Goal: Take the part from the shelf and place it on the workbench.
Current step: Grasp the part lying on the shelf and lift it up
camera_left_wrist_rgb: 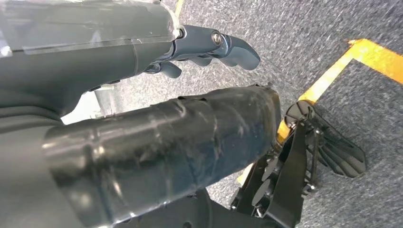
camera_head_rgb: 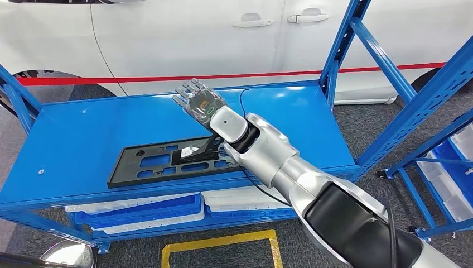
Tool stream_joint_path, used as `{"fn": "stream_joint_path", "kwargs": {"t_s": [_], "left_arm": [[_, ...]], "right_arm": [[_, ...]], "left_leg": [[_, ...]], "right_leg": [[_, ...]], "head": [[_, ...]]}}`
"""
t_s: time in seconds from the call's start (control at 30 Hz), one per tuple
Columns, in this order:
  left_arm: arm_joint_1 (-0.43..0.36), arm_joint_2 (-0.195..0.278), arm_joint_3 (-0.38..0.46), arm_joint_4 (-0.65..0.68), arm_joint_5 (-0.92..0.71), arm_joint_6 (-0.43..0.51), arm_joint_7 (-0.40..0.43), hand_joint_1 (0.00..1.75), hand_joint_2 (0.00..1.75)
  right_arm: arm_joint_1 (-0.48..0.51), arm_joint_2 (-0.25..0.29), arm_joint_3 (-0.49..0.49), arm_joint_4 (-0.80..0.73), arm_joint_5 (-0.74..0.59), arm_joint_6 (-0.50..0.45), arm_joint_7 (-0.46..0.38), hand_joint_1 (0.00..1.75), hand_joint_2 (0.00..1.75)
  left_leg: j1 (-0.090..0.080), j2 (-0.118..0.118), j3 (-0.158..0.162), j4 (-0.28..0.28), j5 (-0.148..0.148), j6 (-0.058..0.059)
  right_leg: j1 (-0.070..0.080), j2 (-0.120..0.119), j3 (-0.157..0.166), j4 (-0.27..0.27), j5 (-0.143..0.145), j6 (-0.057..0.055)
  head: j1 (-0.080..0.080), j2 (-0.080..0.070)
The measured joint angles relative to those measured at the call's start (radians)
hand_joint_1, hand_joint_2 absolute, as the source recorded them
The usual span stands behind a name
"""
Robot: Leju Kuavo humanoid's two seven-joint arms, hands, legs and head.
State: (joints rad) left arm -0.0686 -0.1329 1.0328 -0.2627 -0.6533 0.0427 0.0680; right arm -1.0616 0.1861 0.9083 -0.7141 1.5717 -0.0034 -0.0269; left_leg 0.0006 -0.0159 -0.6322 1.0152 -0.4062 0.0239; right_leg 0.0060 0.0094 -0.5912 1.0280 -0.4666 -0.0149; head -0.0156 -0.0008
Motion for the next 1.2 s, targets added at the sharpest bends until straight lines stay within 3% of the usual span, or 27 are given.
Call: {"fn": "stream_joint_path", "kwargs": {"t_s": [0.13,0.17,0.23,0.3,0.33,0.37,0.4,0.47,0.5,0.53,0.67,0.7,0.77,0.83,0.87,0.9,1.0,1.17,1.2], "left_arm": [[0.000,0.001,0.000,-0.001,-0.011,-0.006,-0.016,0.00,0.00],[0.000,0.001,0.001,-0.001,-0.012,-0.006,-0.018,0.00,0.00],[-0.001,0.001,0.001,-0.002,-0.014,-0.007,-0.020,0.00,0.00],[-0.002,0.001,0.001,-0.002,-0.014,-0.008,-0.020,0.00,0.00],[-0.002,0.001,0.002,-0.002,-0.014,-0.008,-0.021,0.00,0.00],[-0.002,0.001,0.003,-0.002,-0.014,-0.007,-0.021,0.00,0.00],[-0.002,0.001,0.004,-0.002,-0.015,-0.007,-0.021,0.00,0.00],[-0.002,0.002,0.008,-0.003,-0.016,-0.006,-0.020,0.00,0.00],[-0.003,0.002,0.009,-0.003,-0.016,-0.005,-0.020,0.00,0.00],[-0.003,0.003,0.012,-0.003,-0.017,-0.005,-0.020,0.00,0.00],[-0.002,0.001,0.022,-0.004,-0.022,-0.005,-0.021,0.00,0.00],[-0.001,0.001,0.024,-0.004,-0.023,-0.005,-0.020,0.00,0.00],[-0.002,0.001,0.028,-0.004,-0.024,-0.003,-0.017,0.00,0.00],[-0.003,0.002,0.031,-0.004,-0.026,-0.003,-0.019,0.00,0.00],[-0.003,0.002,0.032,-0.004,-0.026,-0.004,-0.025,0.00,0.00],[-0.003,0.002,0.033,-0.004,-0.027,-0.005,-0.034,0.00,0.00],[-0.004,0.002,0.034,-0.004,-0.029,-0.006,-0.054,0.00,0.00],[-0.004,0.002,0.034,-0.004,-0.029,-0.006,-0.055,0.00,0.00],[-0.005,0.004,0.034,-0.004,-0.029,-0.007,-0.057,0.00,0.00]], "right_arm": [[0.000,-0.002,0.000,0.000,0.000,-0.002,0.003,0.00,1.75],[0.000,-0.003,0.000,0.000,0.000,-0.003,0.004,0.00,1.75],[-0.002,-0.004,0.000,0.000,0.000,-0.003,0.005,0.00,1.75],[0.000,-0.007,0.000,0.000,0.000,-0.001,0.006,0.00,1.75],[0.003,-0.009,0.000,0.001,0.000,0.001,0.006,0.00,1.75],[0.006,-0.012,0.000,0.002,0.000,0.001,0.006,0.00,1.75],[0.008,-0.013,0.000,0.004,0.000,0.001,0.006,0.00,1.75],[0.008,-0.016,0.000,0.006,0.000,0.000,0.007,0.00,1.75],[0.007,-0.016,0.000,0.006,0.000,-0.001,0.008,0.00,1.75],[0.007,-0.017,0.000,0.007,0.000,-0.001,0.008,0.00,1.75],[0.006,-0.018,0.000,0.011,0.000,-0.004,0.009,0.00,1.75],[0.006,-0.017,0.000,0.011,0.000,-0.004,0.009,0.00,1.75],[0.007,-0.016,0.000,0.011,0.000,-0.001,0.009,0.00,1.75],[0.010,-0.016,0.000,0.012,0.000,0.001,0.010,0.00,1.75],[0.013,-0.016,0.000,0.012,0.000,0.002,0.010,0.00,1.75],[0.015,-0.016,0.000,0.012,0.000,0.004,0.012,0.00,1.75],[0.017,-0.018,0.000,0.012,0.000,0.008,0.016,0.00,1.75],[0.017,-0.018,0.000,0.011,0.000,0.008,0.016,0.00,1.75],[0.016,-0.018,0.000,0.011,0.000,0.008,0.016,0.00,1.75]], "left_leg": [[0.000,0.002,0.012,-0.014,0.008,0.013],[0.004,0.005,0.021,-0.031,0.016,0.019],[0.010,0.010,0.035,-0.057,0.029,0.026],[0.011,0.012,0.031,-0.057,0.031,0.027],[0.012,0.012,0.028,-0.053,0.031,0.026],[0.014,0.013,0.023,-0.048,0.030,0.024],[0.018,0.013,0.018,-0.041,0.029,0.019],[0.026,0.012,0.003,-0.019,0.024,0.003],[0.029,0.011,-0.005,-0.006,0.021,-0.007],[0.029,0.010,-0.011,0.005,0.019,-0.017],[0.032,0.006,-0.031,0.019,0.021,-0.048],[0.034,0.008,-0.041,0.038,0.000,-0.052],[0.035,0.012,-0.076,0.129,-0.080,-0.055],[0.033,0.013,-0.106,0.249,-0.153,-0.055],[0.031,0.013,-0.104,0.279,-0.164,-0.052],[0.029,0.013,-0.086,0.275,-0.155,-0.048],[0.022,0.013,-0.010,0.184,-0.104,-0.034],[0.022,0.013,-0.001,0.172,-0.099,-0.032],[0.018,0.013,0.025,0.133,-0.102,-0.025]], "right_leg": [[-0.004,0.000,0.011,-0.013,0.005,0.012],[-0.003,-0.001,0.011,-0.005,-0.005,0.015],[-0.005,-0.002,-0.015,0.065,-0.059,0.020],[-0.014,-0.003,-0.069,0.189,-0.124,0.028],[-0.020,-0.003,-0.089,0.236,-0.139,0.034],[-0.026,-0.003,-0.095,0.252,-0.135,0.040],[-0.032,-0.004,-0.083,0.231,-0.113,0.046],[-0.042,-0.005,-0.018,0.112,-0.056,0.060],[-0.042,-0.002,0.006,0.065,-0.035,0.060],[-0.041,0.002,0.019,0.037,-0.027,0.055],[-0.036,0.007,0.000,0.038,-0.018,0.011],[-0.037,0.006,-0.007,0.036,-0.010,0.001],[-0.034,0.003,-0.023,0.033,0.005,-0.013],[-0.027,0.001,-0.041,0.034,0.019,-0.019],[-0.023,0.001,-0.051,0.034,0.026,-0.020],[-0.019,0.000,-0.060,0.034,0.031,-0.021],[-0.012,0.000,-0.074,0.034,0.040,-0.021],[-0.012,0.000,-0.074,0.034,0.041,-0.021],[-0.011,-0.001,-0.075,0.034,0.044,-0.019]], "head": [[0.000,0.000],[0.000,0.000],[0.001,0.000],[0.000,0.000],[0.000,0.000],[0.000,0.000],[0.000,0.000],[0.000,0.000],[0.000,0.000],[0.000,0.000],[0.000,0.000],[0.000,0.000],[0.000,0.000],[0.000,0.000],[0.000,0.000],[0.000,0.000],[0.000,0.000],[0.000,0.000],[0.000,0.000]]}}
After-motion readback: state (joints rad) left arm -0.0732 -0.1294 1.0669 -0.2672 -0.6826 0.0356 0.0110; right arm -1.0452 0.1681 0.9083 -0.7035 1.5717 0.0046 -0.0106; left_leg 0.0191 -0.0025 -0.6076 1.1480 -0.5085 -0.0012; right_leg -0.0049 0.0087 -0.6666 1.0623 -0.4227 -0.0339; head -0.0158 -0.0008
